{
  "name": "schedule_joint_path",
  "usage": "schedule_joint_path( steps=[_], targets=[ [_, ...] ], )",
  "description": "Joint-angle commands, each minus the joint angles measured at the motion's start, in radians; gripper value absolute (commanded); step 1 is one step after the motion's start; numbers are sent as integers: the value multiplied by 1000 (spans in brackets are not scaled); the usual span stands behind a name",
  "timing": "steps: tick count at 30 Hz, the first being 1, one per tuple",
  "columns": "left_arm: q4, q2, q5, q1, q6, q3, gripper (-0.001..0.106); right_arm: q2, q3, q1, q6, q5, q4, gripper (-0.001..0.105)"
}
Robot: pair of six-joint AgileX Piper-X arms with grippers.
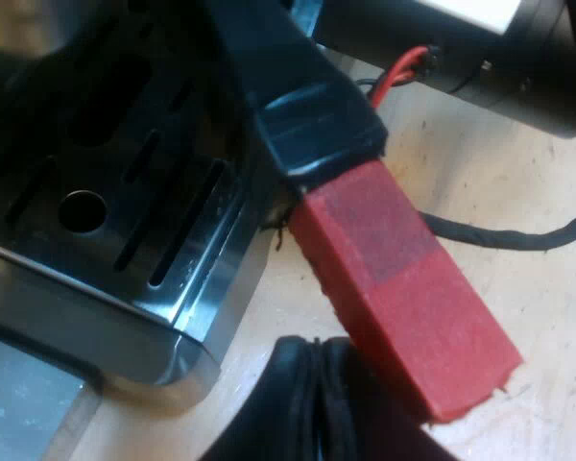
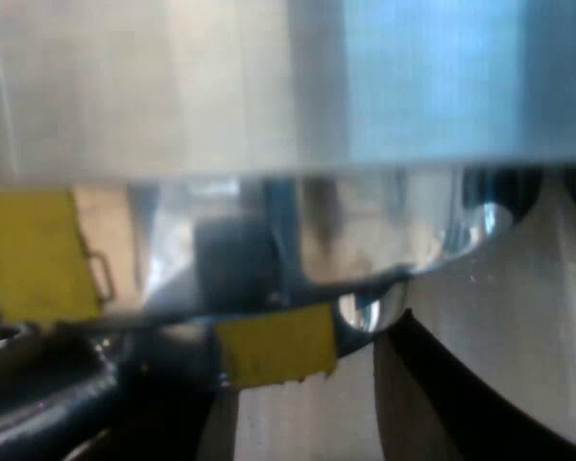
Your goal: Put the handle in the coffee machine
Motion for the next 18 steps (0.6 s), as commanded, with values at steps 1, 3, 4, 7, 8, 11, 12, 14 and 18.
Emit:
schedule_joint_path(
  steps=[1,3,4,7,8,11,12,14,18],
  targets=[
    [33,-13,43,-32,1,-7,0,-27,-20,-6,-4,-20,-78,37],
    [36,-14,43,-39,1,-7,0,-27,-20,-6,-4,-20,-78,37],
    [38,-19,43,-39,1,-7,0,-27,-20,-6,-4,-20,-78,37],
    [41,-30,41,-39,-18,-7,0,-27,-20,-6,0,-20,-78,37],
    [41,-33,41,-42,-26,-7,0,-27,-20,-6,2,-20,-78,37],
    [36,-49,33,-60,-111,-7,0,-27,-20,-4,4,-8,-72,37],
    [33,-56,31,-73,-144,-7,0,-27,-20,-4,4,-1,-71,37],
    [15,-68,26,-96,-186,0,0,-33,-20,-4,4,13,-71,37],
    [-70,-92,-45,-160,-311,26,0,-52,-20,-4,4,18,-45,37]
  ],
)
